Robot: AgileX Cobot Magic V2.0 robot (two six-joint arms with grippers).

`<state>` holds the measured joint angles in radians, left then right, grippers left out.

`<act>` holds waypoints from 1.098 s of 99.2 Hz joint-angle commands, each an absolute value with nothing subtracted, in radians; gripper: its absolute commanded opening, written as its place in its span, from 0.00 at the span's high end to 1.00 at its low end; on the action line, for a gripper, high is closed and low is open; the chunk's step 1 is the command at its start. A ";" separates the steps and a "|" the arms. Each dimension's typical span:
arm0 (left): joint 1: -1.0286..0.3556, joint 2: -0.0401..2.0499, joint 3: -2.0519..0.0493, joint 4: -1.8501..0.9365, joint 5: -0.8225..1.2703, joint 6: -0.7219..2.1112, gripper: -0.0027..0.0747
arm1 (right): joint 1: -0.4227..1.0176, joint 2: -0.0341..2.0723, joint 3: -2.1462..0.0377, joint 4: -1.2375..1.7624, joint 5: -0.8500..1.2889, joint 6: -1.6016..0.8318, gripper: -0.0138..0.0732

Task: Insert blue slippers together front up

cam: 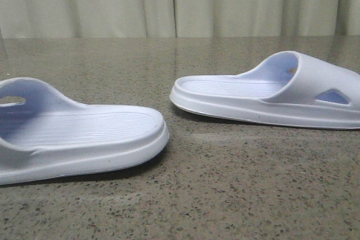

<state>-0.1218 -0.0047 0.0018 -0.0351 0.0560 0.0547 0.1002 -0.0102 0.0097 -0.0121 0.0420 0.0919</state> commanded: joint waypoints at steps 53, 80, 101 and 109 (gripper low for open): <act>-0.129 -0.033 -0.020 -0.359 -0.068 0.046 0.95 | 0.100 -0.029 -0.039 0.042 -0.039 0.089 0.96; -0.129 0.038 -0.240 -0.464 0.135 0.046 0.95 | 0.100 0.038 -0.284 0.011 0.203 0.089 0.96; -0.129 0.198 -0.455 -0.402 0.347 0.046 0.95 | 0.100 0.161 -0.469 -0.054 0.313 0.089 0.96; -0.129 0.248 -0.506 -0.399 0.394 0.046 0.95 | 0.100 0.205 -0.508 -0.055 0.331 0.089 0.96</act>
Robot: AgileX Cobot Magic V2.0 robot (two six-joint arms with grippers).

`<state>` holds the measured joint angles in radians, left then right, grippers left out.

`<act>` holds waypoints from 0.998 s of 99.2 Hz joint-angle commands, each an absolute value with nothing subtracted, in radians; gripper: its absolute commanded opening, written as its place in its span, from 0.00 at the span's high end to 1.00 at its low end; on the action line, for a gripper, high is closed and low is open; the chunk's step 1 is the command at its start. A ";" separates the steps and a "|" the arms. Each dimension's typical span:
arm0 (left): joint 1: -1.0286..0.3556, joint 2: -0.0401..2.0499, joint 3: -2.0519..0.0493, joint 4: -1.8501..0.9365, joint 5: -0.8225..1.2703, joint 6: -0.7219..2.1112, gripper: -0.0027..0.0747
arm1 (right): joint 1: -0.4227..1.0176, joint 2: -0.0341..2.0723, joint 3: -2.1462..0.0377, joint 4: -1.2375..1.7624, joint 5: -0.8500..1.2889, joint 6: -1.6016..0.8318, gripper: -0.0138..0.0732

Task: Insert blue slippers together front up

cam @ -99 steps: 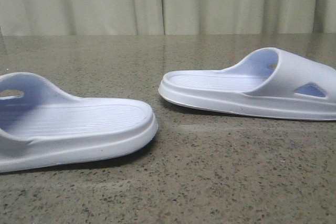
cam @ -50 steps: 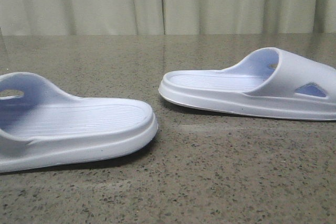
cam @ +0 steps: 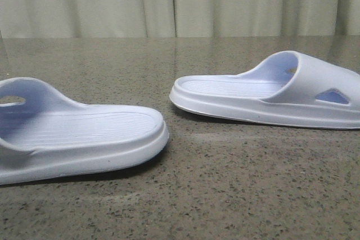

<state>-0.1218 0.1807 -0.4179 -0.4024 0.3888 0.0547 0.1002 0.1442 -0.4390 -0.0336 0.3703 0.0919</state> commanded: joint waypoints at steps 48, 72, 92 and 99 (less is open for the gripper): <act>-0.129 0.276 -0.517 -0.495 0.453 0.046 0.55 | 0.100 0.237 -0.514 0.017 0.335 0.089 0.69; -0.129 0.276 -0.514 -0.519 0.482 0.046 0.13 | 0.100 0.237 -0.514 0.022 0.324 0.089 0.47; -0.129 0.276 -0.455 -0.458 0.449 -0.178 0.13 | 0.100 0.237 -0.514 0.026 0.322 0.089 0.47; -0.129 0.276 -0.420 -0.430 0.425 -0.275 0.13 | 0.100 0.237 -0.514 0.032 0.322 0.089 0.47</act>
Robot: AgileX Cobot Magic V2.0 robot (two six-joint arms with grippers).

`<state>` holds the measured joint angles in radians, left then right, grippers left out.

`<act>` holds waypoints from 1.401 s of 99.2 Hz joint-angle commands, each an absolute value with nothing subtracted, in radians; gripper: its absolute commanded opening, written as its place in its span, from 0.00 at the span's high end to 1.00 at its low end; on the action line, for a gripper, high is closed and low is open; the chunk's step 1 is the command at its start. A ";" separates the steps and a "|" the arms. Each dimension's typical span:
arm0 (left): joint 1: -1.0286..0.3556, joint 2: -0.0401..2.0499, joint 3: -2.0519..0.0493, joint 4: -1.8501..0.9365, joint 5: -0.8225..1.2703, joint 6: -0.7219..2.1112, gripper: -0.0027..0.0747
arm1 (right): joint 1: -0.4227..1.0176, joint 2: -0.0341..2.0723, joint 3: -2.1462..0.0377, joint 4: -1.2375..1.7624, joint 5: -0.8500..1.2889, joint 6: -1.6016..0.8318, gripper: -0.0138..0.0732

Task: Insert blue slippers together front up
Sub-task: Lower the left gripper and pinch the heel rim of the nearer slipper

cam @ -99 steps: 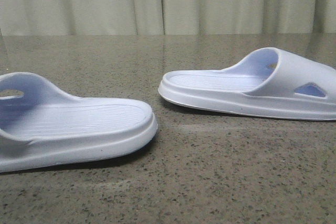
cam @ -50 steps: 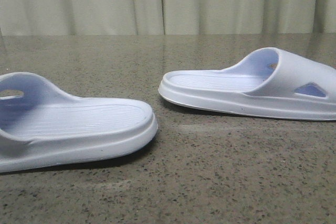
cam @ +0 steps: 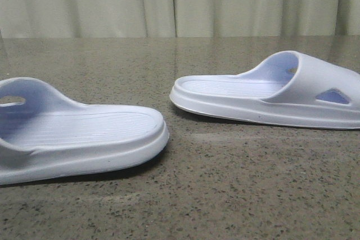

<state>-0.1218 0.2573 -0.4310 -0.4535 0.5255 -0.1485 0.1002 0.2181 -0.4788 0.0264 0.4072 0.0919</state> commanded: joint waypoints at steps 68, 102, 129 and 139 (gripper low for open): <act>-0.129 0.343 -0.249 -0.502 0.340 -0.531 0.13 | 0.100 0.237 -0.514 0.032 0.321 0.089 0.47; -0.129 0.461 -0.249 -0.603 0.336 -0.531 0.13 | 0.100 0.237 -0.514 0.032 0.323 0.089 0.47; -0.129 0.517 -0.249 -0.685 0.336 -0.530 0.13 | 0.100 0.237 -0.514 0.032 0.323 0.089 0.47; -0.129 0.531 -0.249 -0.705 0.336 -0.522 0.13 | 0.100 0.237 -0.514 0.032 0.321 0.089 0.47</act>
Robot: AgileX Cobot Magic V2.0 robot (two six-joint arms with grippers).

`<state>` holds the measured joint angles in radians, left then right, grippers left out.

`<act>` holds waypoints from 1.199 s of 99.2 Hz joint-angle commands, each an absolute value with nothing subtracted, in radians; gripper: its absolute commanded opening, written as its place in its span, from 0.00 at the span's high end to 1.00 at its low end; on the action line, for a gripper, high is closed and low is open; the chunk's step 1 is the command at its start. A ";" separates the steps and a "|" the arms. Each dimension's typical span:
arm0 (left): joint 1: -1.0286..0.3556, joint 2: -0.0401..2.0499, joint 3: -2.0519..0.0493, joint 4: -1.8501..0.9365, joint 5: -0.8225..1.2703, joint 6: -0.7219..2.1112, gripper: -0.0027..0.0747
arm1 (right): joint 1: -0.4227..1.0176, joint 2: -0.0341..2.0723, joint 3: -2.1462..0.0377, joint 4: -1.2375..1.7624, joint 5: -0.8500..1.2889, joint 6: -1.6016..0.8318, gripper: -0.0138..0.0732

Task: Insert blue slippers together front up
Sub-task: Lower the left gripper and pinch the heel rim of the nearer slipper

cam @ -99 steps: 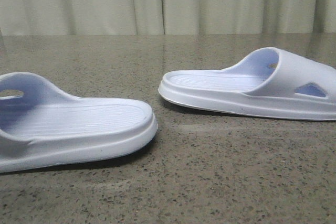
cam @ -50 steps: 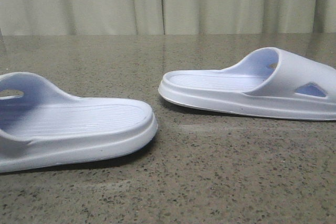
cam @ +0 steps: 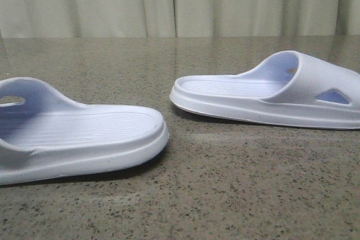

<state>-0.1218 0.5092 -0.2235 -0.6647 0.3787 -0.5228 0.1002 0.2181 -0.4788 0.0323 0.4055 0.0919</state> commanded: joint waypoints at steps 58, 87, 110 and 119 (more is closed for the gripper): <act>-0.129 0.542 -0.249 -0.796 0.394 -0.520 0.13 | 0.100 0.237 -0.514 0.032 0.321 0.089 0.47; -0.131 0.543 -0.249 -0.852 0.418 -0.520 0.13 | 0.100 0.237 -0.514 0.032 0.321 0.089 0.47; -0.131 0.543 -0.249 -0.857 0.425 -0.520 0.16 | 0.100 0.237 -0.514 0.032 0.323 0.089 0.47; -0.131 0.543 -0.249 -0.870 0.429 -0.520 0.25 | 0.100 0.237 -0.514 0.032 0.323 0.089 0.47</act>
